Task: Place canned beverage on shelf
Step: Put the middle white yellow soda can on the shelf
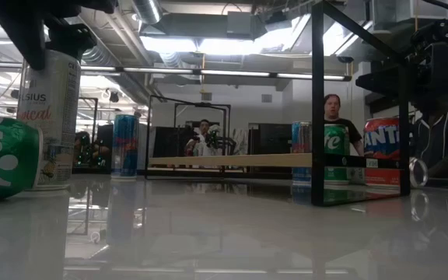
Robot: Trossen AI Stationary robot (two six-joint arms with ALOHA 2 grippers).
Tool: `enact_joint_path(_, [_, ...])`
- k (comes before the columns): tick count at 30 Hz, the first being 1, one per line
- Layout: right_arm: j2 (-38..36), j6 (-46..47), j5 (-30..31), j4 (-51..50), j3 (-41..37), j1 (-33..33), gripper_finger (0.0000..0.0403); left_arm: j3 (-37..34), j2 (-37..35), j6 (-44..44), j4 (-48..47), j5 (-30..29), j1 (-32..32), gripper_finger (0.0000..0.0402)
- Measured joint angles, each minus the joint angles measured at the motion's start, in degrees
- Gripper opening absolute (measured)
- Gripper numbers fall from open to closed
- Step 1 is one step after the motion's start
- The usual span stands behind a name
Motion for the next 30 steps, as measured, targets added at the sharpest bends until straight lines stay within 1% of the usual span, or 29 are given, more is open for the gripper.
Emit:
enact_joint_path(8, [-0.01,0.01,0.0,0.0,0.0,0.0,0.0104,0.0,0.0,0.26,-0.08,-0.18,-1.13,0.0306])
enact_joint_path(16, [-0.02,0.0,0.0,0.0,0.0,-0.02,0.0104,0.0,-0.07,0.0,0.86,-1.56,-1.13,0.0236])
enact_joint_path(19, [0.0,0.0,0.0,0.0,0.0,-0.02,0.0104,0.0,-0.04,-0.01,1.3,-2.75,-0.57,0.0235])
enact_joint_path(24, [0.0,0.01,0.0,0.0,0.0,0.0,0.0104,0.12,-0.02,0.54,1.13,-3.29,2.35,0.0235])
enact_joint_path(30, [0.0,0.02,-0.01,0.02,0.0,-0.02,0.0104,4.29,0.04,9.01,1.15,-3.11,7.03,0.0236])
